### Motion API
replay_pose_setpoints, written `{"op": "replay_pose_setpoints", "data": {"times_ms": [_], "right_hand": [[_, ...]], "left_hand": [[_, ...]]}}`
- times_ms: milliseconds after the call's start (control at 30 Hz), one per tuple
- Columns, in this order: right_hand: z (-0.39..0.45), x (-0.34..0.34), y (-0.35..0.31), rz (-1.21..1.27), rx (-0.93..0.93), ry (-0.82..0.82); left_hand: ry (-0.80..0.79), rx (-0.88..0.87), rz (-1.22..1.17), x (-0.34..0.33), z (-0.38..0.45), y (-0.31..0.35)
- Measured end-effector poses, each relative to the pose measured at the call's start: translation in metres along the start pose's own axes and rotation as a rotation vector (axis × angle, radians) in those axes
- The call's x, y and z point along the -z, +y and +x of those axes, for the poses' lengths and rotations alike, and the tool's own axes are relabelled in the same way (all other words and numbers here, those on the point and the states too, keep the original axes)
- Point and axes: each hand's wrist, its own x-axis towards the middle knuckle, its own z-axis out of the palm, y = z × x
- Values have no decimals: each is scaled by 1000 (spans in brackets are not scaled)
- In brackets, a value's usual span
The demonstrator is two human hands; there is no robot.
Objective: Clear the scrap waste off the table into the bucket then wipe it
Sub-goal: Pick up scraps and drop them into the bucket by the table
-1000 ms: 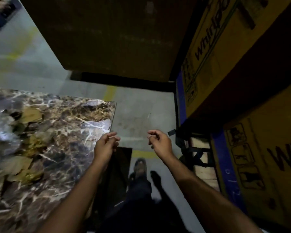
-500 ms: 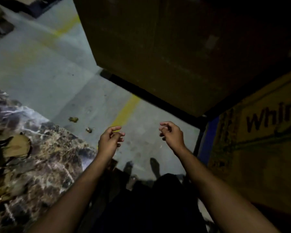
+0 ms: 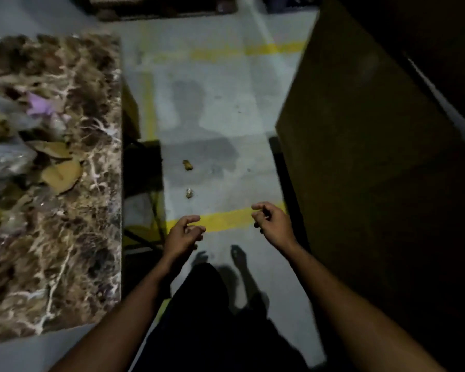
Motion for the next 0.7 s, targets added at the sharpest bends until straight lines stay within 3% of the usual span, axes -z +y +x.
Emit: {"op": "replay_pose_setpoints", "data": {"times_ms": [167, 300, 500, 700], "right_hand": [[106, -18, -31, -171, 119, -256], [197, -50, -47, -286, 206, -399], [333, -96, -70, -366, 252, -529], [495, -178, -18, -479, 267, -635]], "left_hand": [[188, 87, -16, 3, 60, 7], [248, 137, -16, 3, 129, 0], [366, 278, -22, -3, 265, -22], [391, 351, 102, -29, 407, -45]]}}
